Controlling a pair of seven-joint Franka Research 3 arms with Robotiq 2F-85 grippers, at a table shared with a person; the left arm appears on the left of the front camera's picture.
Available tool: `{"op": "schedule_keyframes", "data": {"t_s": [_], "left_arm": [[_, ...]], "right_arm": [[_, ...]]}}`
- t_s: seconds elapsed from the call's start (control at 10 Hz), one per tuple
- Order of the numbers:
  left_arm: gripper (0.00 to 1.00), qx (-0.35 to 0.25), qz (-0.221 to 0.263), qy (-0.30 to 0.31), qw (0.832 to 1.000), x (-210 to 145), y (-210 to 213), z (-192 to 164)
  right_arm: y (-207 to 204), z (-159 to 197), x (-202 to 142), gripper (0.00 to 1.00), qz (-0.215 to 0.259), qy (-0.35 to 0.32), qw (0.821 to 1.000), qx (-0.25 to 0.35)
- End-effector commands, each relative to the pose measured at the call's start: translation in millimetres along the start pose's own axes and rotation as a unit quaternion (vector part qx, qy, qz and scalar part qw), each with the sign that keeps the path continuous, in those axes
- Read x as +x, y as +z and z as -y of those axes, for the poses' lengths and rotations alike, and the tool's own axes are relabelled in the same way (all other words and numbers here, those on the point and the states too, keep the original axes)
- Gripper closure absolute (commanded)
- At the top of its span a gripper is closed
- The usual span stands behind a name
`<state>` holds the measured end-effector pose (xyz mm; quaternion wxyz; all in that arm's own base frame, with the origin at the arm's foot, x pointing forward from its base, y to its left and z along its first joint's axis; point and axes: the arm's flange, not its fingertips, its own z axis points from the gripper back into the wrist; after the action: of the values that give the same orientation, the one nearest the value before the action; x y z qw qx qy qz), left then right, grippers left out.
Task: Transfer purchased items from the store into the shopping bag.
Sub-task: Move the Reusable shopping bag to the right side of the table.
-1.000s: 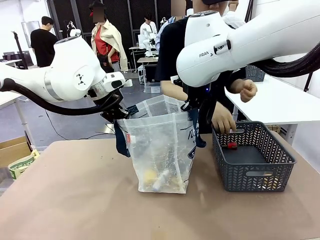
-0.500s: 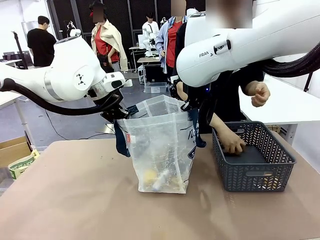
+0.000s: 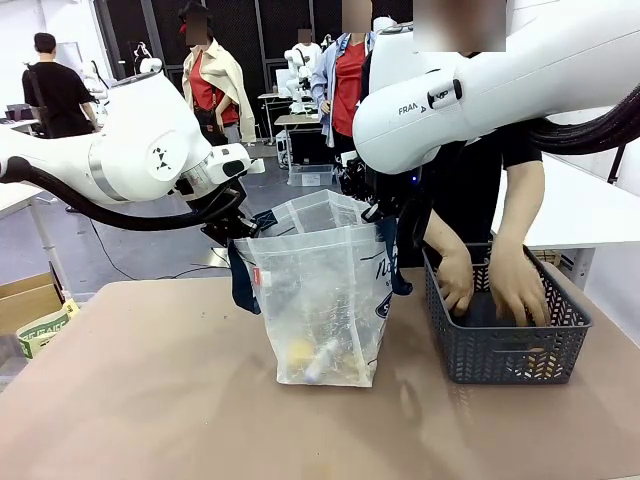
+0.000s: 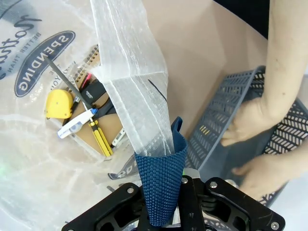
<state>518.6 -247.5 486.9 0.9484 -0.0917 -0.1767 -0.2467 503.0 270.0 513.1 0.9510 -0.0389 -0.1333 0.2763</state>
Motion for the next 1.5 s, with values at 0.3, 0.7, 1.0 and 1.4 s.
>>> {"op": "schedule_keyframes", "data": {"t_s": [0.3,0.7,1.0,1.4], "left_arm": [[1.00,-0.005,0.002,0.007,1.000,-0.9,1.6,-1.1],[1.00,-0.005,0.002,0.007,1.000,-0.9,1.6,-1.1],[1.00,-0.005,0.002,0.007,1.000,-0.9,1.6,-1.1],[1.00,-0.005,0.002,0.007,1.000,-0.9,1.6,-1.1]], "right_arm": [[2.3,0.8,0.1,1.00,0.003,-0.001,1.000,-0.001],[2.3,0.8,0.1,1.00,0.003,-0.001,1.000,-0.001],[2.3,0.8,0.1,1.00,0.003,-0.001,1.000,-0.001],[2.3,0.8,0.1,1.00,0.003,-0.001,1.000,-0.001]]}}
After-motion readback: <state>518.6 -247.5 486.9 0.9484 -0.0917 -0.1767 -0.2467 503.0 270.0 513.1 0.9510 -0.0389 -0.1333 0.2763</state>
